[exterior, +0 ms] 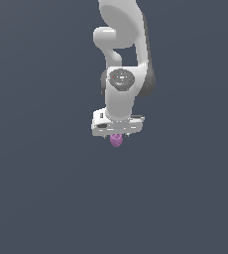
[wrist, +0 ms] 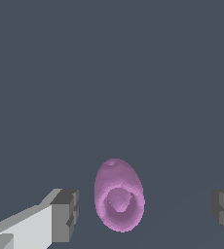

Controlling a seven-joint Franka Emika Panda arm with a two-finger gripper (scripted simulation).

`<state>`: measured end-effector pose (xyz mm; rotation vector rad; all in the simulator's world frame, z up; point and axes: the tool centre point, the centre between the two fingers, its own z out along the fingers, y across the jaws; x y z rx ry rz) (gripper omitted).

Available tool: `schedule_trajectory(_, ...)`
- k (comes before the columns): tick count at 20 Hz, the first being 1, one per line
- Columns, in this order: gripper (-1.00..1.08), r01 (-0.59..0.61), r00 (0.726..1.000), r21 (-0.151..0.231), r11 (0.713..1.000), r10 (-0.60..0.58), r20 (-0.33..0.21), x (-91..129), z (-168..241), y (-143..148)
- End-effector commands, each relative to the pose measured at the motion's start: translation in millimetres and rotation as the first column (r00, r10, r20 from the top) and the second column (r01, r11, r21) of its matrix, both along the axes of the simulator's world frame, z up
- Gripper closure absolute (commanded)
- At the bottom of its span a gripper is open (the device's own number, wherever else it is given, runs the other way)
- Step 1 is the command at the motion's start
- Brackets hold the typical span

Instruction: Pick up the object and move it to a goal position.

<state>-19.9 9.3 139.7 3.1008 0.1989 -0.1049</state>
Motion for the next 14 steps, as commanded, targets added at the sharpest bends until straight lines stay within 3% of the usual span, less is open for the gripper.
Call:
schedule_trajectory(1,-0.92,-0.016,1.0,0.003,1.0,0.016,0.003,-2.8,-2.8,0.3)
schedule_trajectory(14,-0.92,-0.201,0.979,0.033,0.979,0.2,0.05,-37.5,-31.2,3.9)
